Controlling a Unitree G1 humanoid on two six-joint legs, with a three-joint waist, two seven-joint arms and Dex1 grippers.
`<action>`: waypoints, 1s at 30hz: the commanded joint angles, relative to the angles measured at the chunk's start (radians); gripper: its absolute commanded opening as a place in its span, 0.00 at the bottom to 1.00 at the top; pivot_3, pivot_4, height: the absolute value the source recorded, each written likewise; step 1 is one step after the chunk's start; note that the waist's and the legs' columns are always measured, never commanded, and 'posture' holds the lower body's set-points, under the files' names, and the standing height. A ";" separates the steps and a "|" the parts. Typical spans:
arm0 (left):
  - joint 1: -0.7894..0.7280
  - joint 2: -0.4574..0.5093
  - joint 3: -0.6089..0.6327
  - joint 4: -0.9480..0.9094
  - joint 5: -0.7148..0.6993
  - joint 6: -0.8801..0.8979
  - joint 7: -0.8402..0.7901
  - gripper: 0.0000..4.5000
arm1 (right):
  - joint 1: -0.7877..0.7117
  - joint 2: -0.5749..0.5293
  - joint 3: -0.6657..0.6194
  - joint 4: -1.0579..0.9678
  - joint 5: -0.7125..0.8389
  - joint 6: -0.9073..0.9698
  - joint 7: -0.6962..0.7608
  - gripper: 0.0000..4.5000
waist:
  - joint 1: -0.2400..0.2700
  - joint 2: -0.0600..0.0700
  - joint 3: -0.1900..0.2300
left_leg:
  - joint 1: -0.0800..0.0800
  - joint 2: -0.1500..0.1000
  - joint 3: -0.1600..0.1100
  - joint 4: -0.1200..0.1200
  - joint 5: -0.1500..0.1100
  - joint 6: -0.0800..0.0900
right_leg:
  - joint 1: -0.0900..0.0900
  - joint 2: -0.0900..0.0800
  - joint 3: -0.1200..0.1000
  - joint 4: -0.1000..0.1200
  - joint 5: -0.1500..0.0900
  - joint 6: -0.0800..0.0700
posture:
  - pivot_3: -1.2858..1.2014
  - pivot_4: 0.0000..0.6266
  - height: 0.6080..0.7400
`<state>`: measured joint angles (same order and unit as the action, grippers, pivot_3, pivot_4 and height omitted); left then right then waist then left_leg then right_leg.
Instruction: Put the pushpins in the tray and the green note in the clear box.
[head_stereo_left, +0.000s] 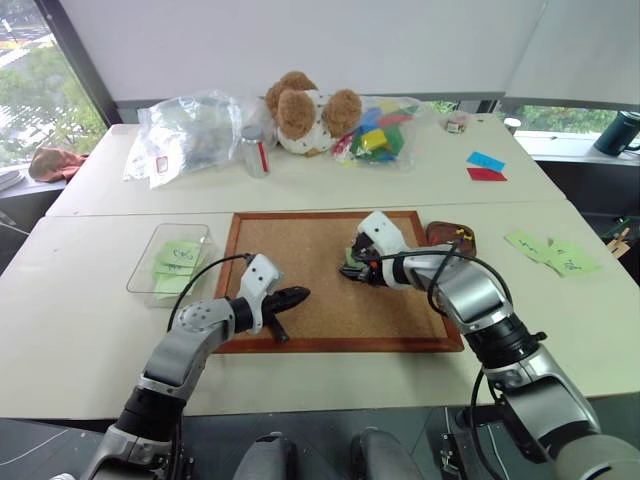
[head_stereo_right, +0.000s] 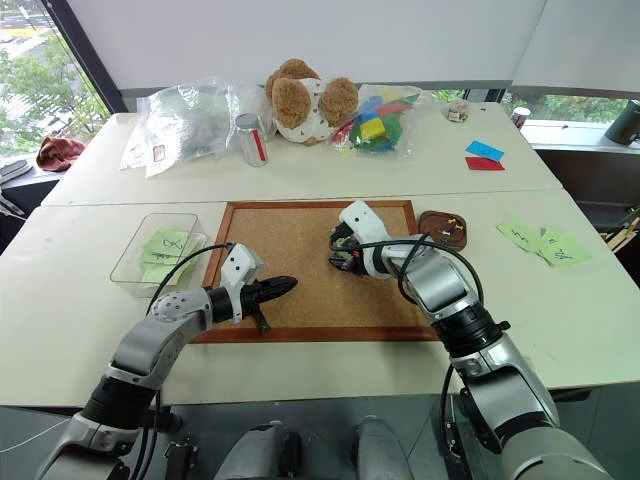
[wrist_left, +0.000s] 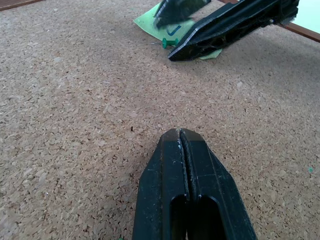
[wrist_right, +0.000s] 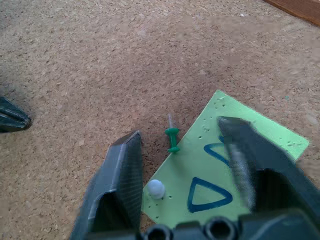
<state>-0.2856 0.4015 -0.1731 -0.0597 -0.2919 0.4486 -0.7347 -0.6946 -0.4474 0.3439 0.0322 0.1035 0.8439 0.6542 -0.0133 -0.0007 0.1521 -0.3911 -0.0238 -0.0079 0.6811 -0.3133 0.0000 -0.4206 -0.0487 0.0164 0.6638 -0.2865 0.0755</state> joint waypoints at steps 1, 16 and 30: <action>0.033 0.003 -0.022 0.044 0.031 0.020 0.007 0.00 | -0.020 0.004 -0.014 -0.010 -0.009 -0.003 0.002 0.13 | 0.000 0.000 0.000 | 0.000 0.000 0.000 0.000 0.000 0.000 | 0.000 0.000 0.000 0.000 0.000 0.000 | 0.52 0.24 1.00; 0.038 0.002 -0.026 0.042 0.030 0.017 0.009 0.00 | -0.139 -0.029 -0.227 -0.158 0.078 0.157 -0.019 0.00 | 0.001 0.000 0.000 | 0.000 0.000 0.000 0.000 0.000 0.000 | 0.000 0.000 0.000 0.000 0.000 0.000 | 0.52 0.24 1.00; 0.028 -0.003 -0.035 0.062 0.036 0.006 -0.002 0.00 | -0.031 -0.217 -0.366 0.199 0.007 -0.077 -0.076 0.00 | 0.001 0.000 0.000 | 0.000 0.000 0.000 -0.001 0.000 0.000 | 0.000 -0.001 0.000 -0.001 0.000 0.000 | 0.52 0.24 1.00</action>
<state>-0.2815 0.3973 -0.1744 -0.0479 -0.2901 0.4385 -0.7350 -0.7141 -0.6506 -0.0097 0.1956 0.1314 0.8417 0.5851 -0.0126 -0.0006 0.1519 -0.3912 -0.0239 -0.0078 0.6801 -0.3134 0.0002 -0.4202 -0.0495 0.0163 0.6627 -0.2865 0.0754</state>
